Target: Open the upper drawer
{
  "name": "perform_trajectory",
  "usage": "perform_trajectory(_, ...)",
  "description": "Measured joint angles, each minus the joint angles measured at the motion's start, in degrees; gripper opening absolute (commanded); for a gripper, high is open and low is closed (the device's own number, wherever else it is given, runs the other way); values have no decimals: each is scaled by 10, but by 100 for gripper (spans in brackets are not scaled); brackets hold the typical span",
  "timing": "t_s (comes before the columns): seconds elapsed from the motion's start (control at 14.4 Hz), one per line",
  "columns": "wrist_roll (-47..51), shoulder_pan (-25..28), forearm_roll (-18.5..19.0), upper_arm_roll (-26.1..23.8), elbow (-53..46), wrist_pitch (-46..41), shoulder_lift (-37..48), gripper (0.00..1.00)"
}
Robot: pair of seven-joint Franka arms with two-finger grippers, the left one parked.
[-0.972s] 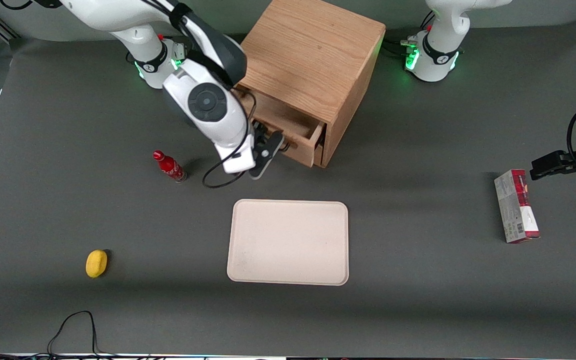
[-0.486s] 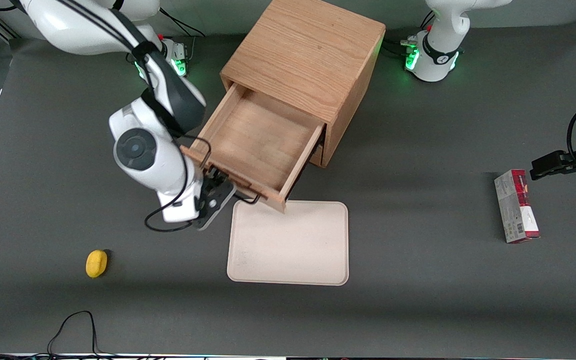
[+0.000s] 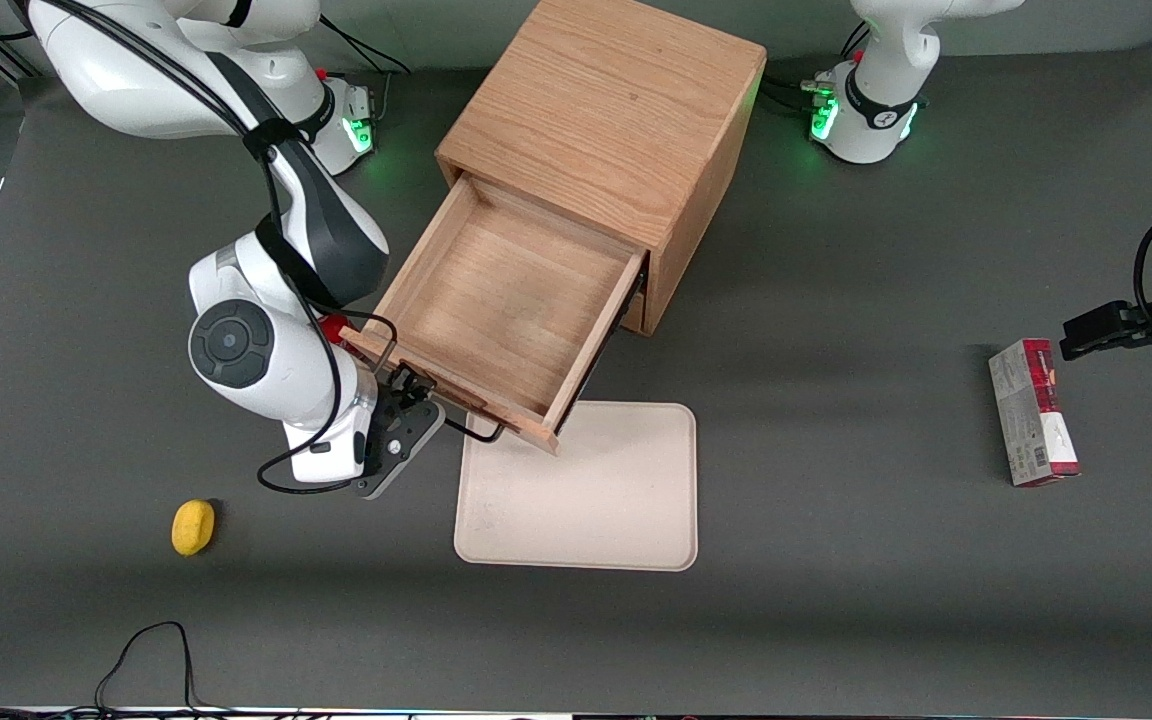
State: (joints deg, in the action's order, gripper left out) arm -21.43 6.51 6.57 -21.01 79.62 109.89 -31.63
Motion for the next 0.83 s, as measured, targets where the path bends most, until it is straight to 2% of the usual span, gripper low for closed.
perform_trajectory(0.21, 26, -1, -10, 5, -29, 6, 6, 100)
perform_trajectory(0.35, 39, -5, -48, 18, -56, 15, 19, 100)
perform_trajectory(0.56, 66, -6, -108, 76, -66, -42, 68, 100)
perform_trajectory(0.83, 158, -9, -122, 157, -2, -119, 167, 100)
